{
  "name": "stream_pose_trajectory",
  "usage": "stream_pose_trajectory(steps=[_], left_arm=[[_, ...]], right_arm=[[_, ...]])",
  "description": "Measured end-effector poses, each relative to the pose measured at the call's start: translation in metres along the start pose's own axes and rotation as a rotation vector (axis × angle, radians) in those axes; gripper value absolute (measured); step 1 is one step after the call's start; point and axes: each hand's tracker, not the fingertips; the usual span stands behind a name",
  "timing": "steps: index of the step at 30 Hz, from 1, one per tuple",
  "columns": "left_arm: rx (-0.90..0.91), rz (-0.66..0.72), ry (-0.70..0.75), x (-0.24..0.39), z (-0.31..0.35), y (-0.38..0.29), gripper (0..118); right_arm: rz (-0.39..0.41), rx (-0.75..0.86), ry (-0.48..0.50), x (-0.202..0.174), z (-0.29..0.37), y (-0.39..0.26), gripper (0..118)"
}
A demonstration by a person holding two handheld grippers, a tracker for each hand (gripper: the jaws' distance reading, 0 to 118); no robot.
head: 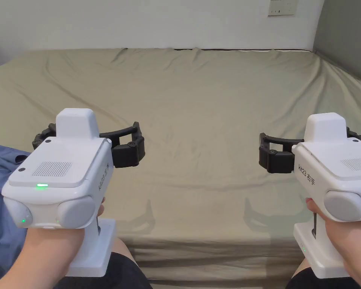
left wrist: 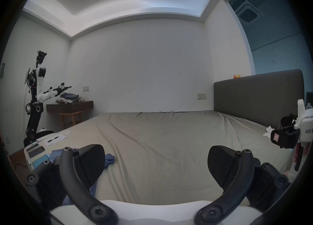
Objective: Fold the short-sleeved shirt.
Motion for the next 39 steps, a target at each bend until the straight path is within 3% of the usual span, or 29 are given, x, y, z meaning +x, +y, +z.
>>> stream_pose_trajectory(steps=[5,9,19,32,33,34,35,36,37,38,39], left_arm=[[-0.067,0.076,-0.034,-0.008,-0.007,0.0,117],[-0.036,0.103,-0.011,-0.015,-0.01,0.0,117],[-0.034,0.054,0.01,-0.01,-0.01,-0.005,117],[-0.06,0.084,0.019,-0.013,-0.013,-0.007,116],[-0.062,0.084,0.018,-0.014,-0.013,-0.006,113],[-0.064,0.083,0.017,-0.014,-0.013,-0.006,97],[-0.069,0.08,0.011,-0.014,-0.012,-0.005,70],[-0.073,0.06,0.017,-0.013,-0.012,-0.003,34],[-0.068,0.03,0.057,-0.012,-0.012,-0.002,1],[-0.058,0.021,0.086,-0.011,-0.011,-0.002,1],[-0.057,0.009,0.11,-0.011,-0.011,-0.003,0]], right_arm=[[-0.029,0.028,-0.011,0.005,0.005,0.005,118],[-0.111,0.031,-0.029,0.014,0.002,0.007,118],[-0.024,0.019,-0.061,0.009,0.0,0.006,118],[-0.07,-0.018,-0.05,0.017,-0.005,0.004,118],[-0.073,-0.017,-0.045,0.018,-0.004,0.005,118],[-0.076,-0.017,-0.04,0.018,-0.004,0.005,116],[-0.077,-0.017,-0.039,0.018,-0.004,0.006,113],[-0.078,-0.016,-0.036,0.018,-0.003,0.007,105],[-0.079,-0.013,-0.029,0.018,-0.001,0.009,73],[-0.08,0.0,-0.017,0.018,0.001,0.011,33],[-0.068,0.009,-0.024,0.017,0.002,0.013,0]])
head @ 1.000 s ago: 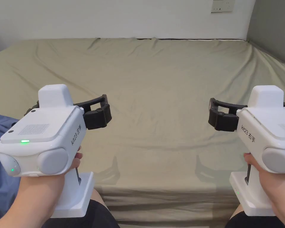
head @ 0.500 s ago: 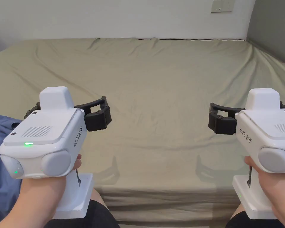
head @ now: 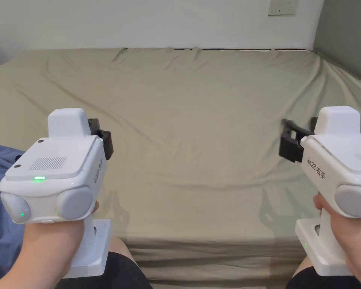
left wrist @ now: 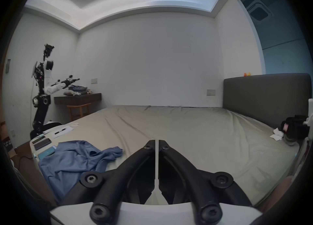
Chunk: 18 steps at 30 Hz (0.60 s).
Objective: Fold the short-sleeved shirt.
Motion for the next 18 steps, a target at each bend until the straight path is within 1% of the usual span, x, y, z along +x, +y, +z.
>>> stream_pose_trajectory(steps=[1,2,3,4,5,7,8,9,12,13,16,18], left_arm=[[-0.01,0.014,-0.028,-0.002,-0.001,0.001,0],[-0.042,0.036,-0.078,-0.005,-0.003,0.003,0],[-0.051,0.063,-0.087,-0.01,-0.006,0.001,0],[-0.049,0.069,-0.073,-0.012,-0.008,0.0,0],[-0.053,0.068,-0.066,-0.012,-0.008,0.0,0],[-0.053,0.063,-0.071,-0.011,-0.006,0.001,0],[-0.049,0.06,-0.071,-0.01,-0.004,0.002,0],[-0.043,0.053,-0.068,-0.01,-0.003,0.002,0],[-0.024,0.033,-0.058,-0.007,0.002,0.004,0],[-0.019,0.025,-0.054,-0.007,0.003,0.005,0],[-0.011,0.003,-0.044,-0.011,0.009,0.006,0],[0.005,-0.015,-0.009,-0.019,0.014,0.007,0]], right_arm=[[0.034,0.01,-0.034,-0.002,0.0,0.001,0],[0.037,0.007,-0.074,-0.004,0.001,0.0,0],[0.119,0.111,-0.063,-0.004,0.003,0.002,0],[0.012,0.007,-0.014,-0.001,0.001,0.001,0],[0.005,-0.002,0.005,0.001,0.0,0.002,0],[0.033,0.018,-0.01,-0.003,0.002,0.001,0],[0.068,0.041,-0.013,-0.005,0.002,0.001,0],[0.057,0.027,-0.004,-0.006,0.001,0.001,0],[0.085,0.041,0.023,-0.013,0.003,0.001,0],[0.102,0.054,0.036,-0.016,0.003,0.001,0],[0.106,0.065,0.096,-0.027,0.005,0.003,0],[0.111,0.069,0.138,-0.036,0.003,0.004,0]])
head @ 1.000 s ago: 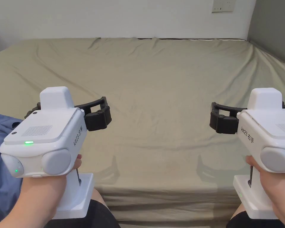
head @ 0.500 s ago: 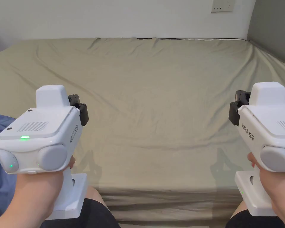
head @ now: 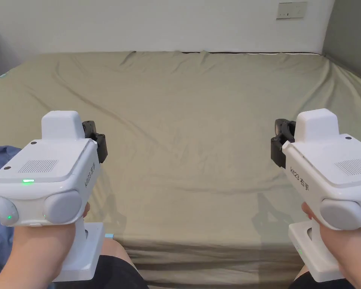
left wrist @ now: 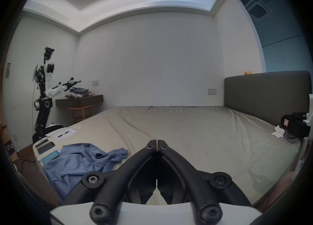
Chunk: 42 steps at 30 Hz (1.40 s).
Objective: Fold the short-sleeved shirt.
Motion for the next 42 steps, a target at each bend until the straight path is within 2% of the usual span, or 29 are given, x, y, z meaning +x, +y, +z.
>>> stream_pose_trajectory(steps=[6,9,14,18,23,27,30,33,35,36,37,38,39,40,42], left_arm=[[0.008,0.024,0.157,-0.049,0.023,0.0,0],[-0.006,0.039,0.254,-0.077,0.037,-0.003,0],[-0.043,0.074,0.365,-0.117,0.063,-0.011,0],[-0.056,0.109,0.423,-0.137,0.079,-0.013,0],[-0.1,0.1,0.423,-0.149,0.079,-0.015,0],[-0.167,0.177,0.356,-0.153,0.063,0.0,0],[-0.194,0.111,0.349,-0.153,0.026,0.002,0],[-0.279,0.071,0.228,-0.163,-0.03,-0.006,0],[-0.338,0.102,0.232,-0.174,-0.076,-0.016,0],[-0.39,0.144,0.225,-0.181,-0.101,-0.025,6],[-0.426,0.19,0.21,-0.187,-0.122,-0.036,39],[-0.441,0.224,0.189,-0.191,-0.142,-0.051,77],[-0.463,0.263,0.141,-0.198,-0.162,-0.065,110],[-0.508,0.282,0.126,-0.201,-0.178,-0.077,115],[-0.535,0.287,0.164,-0.201,-0.199,-0.097,113]], right_arm=[[-0.073,-0.011,0.197,-0.037,-0.016,0.01,0],[-0.042,0.034,0.273,-0.062,-0.022,0.017,0],[-0.075,0.051,0.404,-0.098,-0.033,0.028,0],[-0.043,0.069,0.474,-0.122,-0.034,0.032,0],[-0.056,0.057,0.518,-0.13,-0.032,0.033,0],[-0.05,0.04,0.513,-0.12,-0.027,0.03,0],[-0.052,0.005,0.488,-0.107,-0.03,0.024,0],[-0.063,-0.036,0.449,-0.096,-0.039,0.017,0],[-0.08,-0.073,0.43,-0.088,-0.047,0.013,0],[-0.104,-0.112,0.415,-0.085,-0.051,0.012,0],[-0.118,-0.139,0.403,-0.082,-0.054,0.01,0],[-0.112,-0.13,0.388,-0.078,-0.056,0.007,0],[-0.123,-0.171,0.367,-0.073,-0.057,0.003,0],[-0.123,-0.192,0.353,-0.07,-0.059,0.0,0],[-0.129,-0.229,0.331,-0.063,-0.061,-0.007,0]])
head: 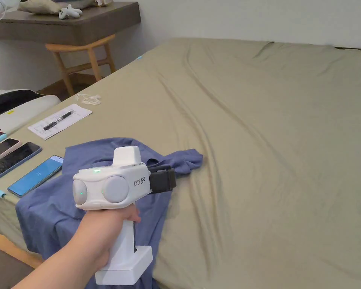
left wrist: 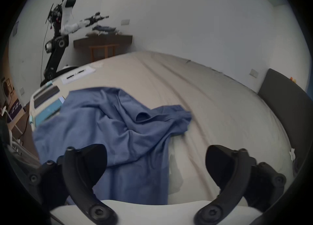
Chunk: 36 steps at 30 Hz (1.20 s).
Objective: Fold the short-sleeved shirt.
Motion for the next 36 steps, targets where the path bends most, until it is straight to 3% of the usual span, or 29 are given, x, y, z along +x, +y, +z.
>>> stream_pose_trajectory(steps=[2,3,4,5,7,8,9,11,13,16,18,22,28,36], left_arm=[[-0.077,-0.02,0.041,0.0,-0.027,-0.003,110],[-0.122,-0.05,0.061,0.003,-0.033,-0.014,101],[-0.148,-0.069,0.086,0.004,-0.04,-0.02,75],[-0.164,-0.089,0.12,0.006,-0.046,-0.025,61],[-0.183,-0.086,0.188,0.015,-0.03,-0.024,61],[-0.126,-0.033,0.126,0.019,-0.012,-0.017,61],[-0.142,-0.066,0.131,0.023,-0.007,-0.016,59],[-0.139,-0.099,0.089,0.019,-0.014,-0.017,35],[-0.096,-0.109,0.143,0.019,-0.01,-0.013,7],[-0.052,0.0,0.062,0.014,0.014,0.001,7],[0.009,-0.062,0.05,0.018,0.036,0.016,7],[0.061,-0.049,0.003,0.003,0.031,0.071,7],[0.21,-0.145,-0.098,0.093,0.104,0.099,7],[0.235,-0.246,-0.411,0.265,0.136,0.102,7]], right_arm=[[-0.018,-0.033,-0.026,0.007,-0.002,-0.004,0],[-0.028,-0.048,-0.033,0.01,-0.003,-0.006,0],[-0.035,-0.054,-0.042,0.012,-0.003,-0.008,0],[-0.041,-0.062,-0.051,0.014,-0.003,-0.009,0],[-0.042,-0.073,-0.066,0.016,-0.004,-0.011,0],[-0.041,-0.076,-0.072,0.017,-0.004,-0.011,0],[-0.039,-0.08,-0.073,0.017,-0.004,-0.011,0],[-0.03,-0.083,-0.069,0.015,-0.002,-0.01,0],[-0.02,-0.071,-0.056,0.01,0.001,-0.007,0],[-0.007,-0.038,-0.038,0.006,0.007,-0.002,0],[-0.002,-0.019,-0.023,0.004,0.012,0.001,0],[0.011,0.009,-0.006,0.003,0.022,0.005,0],[-0.001,0.072,-0.02,0.014,0.04,0.014,0],[-0.075,0.156,-0.154,0.058,0.074,0.02,0]])
